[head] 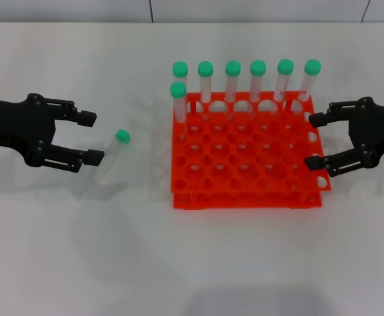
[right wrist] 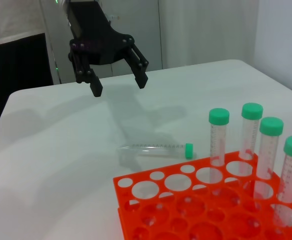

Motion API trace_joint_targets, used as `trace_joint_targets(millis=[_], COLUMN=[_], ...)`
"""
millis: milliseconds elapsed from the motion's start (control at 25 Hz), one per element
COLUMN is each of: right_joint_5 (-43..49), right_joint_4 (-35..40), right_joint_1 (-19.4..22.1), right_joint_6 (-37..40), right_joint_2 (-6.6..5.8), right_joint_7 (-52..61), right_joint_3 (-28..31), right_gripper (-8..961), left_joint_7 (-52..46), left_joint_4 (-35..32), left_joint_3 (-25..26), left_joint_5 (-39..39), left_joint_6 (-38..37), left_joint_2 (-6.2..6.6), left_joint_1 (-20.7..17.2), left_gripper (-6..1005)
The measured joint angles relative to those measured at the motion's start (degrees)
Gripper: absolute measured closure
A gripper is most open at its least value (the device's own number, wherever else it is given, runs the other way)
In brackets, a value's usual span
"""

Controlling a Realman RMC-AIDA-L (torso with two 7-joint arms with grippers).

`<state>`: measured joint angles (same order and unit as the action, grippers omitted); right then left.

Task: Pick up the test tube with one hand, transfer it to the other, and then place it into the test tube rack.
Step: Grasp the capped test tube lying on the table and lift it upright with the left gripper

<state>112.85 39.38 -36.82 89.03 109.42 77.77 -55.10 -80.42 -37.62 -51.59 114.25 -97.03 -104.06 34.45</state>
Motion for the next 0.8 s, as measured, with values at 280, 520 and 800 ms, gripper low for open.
trace_joint_targets(millis=[280,520,800], right_joint_5=[0.0,0.0,-0.02], right_joint_4=[0.0,-0.01,0.03], right_joint_1=[-0.01,-0.01,0.0], right_joint_6=[0.0,-0.01,-0.08], right_joint_2=[0.0,0.0,0.0], right_joint_7=[0.0,-0.07,-0.07], right_joint_3=[0.0,0.11,0.16], right_gripper=[83,84,83], left_joint_7=[0.0,-0.01,-9.23], left_joint_4=[0.0,0.0,-4.54], left_joint_3=[0.01,0.15,-0.4], left_joint_5=[0.0,0.0,0.79], left_joint_6=[0.0,0.0,-1.07], left_joint_2=[0.0,0.0,-0.36], left_joint_1=[0.0,0.0,-0.17], left_gripper=[203,205,206])
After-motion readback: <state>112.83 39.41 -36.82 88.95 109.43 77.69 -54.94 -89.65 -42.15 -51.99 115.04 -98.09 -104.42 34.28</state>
